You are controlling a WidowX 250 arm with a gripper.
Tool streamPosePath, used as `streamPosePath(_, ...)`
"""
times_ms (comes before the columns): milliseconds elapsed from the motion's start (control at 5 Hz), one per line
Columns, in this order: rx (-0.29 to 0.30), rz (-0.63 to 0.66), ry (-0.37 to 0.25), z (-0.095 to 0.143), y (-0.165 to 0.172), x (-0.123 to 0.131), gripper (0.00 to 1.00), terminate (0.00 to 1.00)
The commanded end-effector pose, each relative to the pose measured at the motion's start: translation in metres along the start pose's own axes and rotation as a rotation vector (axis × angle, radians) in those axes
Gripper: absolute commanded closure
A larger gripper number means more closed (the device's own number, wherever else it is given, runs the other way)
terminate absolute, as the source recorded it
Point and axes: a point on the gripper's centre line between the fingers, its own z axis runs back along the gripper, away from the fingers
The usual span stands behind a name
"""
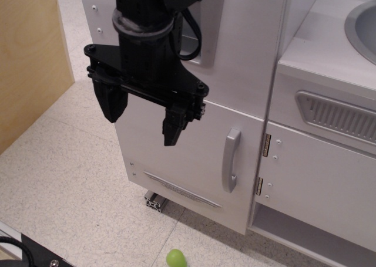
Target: Open low fridge
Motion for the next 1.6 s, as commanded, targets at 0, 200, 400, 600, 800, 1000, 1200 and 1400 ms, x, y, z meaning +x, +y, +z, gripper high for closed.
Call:
streamPosePath(0, 0.0, 0.0, 0.0, 0.0, 0.0, 0.0, 0.0, 0.0)
streamPosePath(200, 0.014, 0.02, -0.008, -0.034, 0.0, 0.023, 0.0, 0.0)
streamPosePath(400, 0.035, -0.03, -0.068, -0.076, -0.001, 0.047, 0.0, 0.0)
streamPosePath(600, 0.005, -0.078, -0.145, -0.103, -0.013, 0.065, 0.0, 0.0)
streamPosePath(800, -0.023, -0.102, -0.173, -0.116, -0.025, 0.076, 0.0, 0.0)
streamPosePath(1000, -0.058, -0.087, -0.191, -0.122, -0.036, 0.086, 0.0, 0.0)
streamPosePath(1200, -0.075, -0.074, -0.193, -0.127, -0.048, 0.1, 0.0, 0.0)
streamPosePath(1400, -0.089, -0.06, -0.203, -0.126, -0.055, 0.107, 0.0, 0.0)
